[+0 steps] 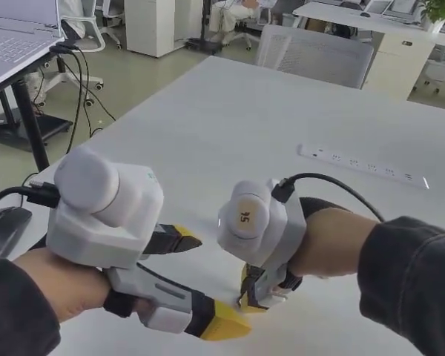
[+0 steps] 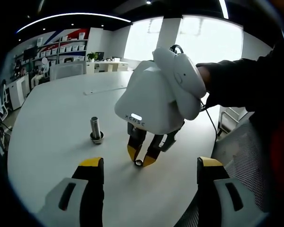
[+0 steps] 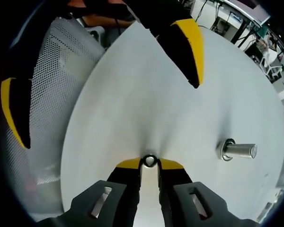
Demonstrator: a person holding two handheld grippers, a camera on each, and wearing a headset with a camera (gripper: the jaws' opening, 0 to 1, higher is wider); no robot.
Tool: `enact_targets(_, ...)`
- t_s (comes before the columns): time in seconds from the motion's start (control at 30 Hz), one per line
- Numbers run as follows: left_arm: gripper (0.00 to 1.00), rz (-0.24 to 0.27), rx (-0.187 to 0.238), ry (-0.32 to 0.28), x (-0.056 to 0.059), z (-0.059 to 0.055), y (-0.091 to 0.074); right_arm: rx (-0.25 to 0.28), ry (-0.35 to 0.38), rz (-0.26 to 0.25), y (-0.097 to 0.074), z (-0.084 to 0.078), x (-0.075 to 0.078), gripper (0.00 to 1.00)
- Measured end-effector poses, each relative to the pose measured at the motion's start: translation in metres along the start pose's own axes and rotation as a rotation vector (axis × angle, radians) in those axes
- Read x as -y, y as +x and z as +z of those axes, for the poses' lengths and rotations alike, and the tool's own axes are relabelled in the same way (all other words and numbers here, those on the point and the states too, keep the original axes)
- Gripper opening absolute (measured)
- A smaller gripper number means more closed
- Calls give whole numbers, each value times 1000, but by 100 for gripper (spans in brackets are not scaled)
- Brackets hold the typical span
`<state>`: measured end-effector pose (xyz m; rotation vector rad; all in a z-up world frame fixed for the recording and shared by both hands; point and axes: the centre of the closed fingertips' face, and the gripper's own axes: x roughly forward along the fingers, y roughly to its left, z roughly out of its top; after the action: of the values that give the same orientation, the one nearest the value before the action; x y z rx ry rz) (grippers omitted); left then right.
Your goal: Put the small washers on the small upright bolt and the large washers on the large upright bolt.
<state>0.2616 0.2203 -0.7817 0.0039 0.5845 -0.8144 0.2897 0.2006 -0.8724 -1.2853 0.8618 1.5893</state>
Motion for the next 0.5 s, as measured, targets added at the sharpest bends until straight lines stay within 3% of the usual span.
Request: enact_targets(0.5, 80, -5, -4, 3, 0, -1, 2, -9, 61, -17, -14, -30, -3, 14)
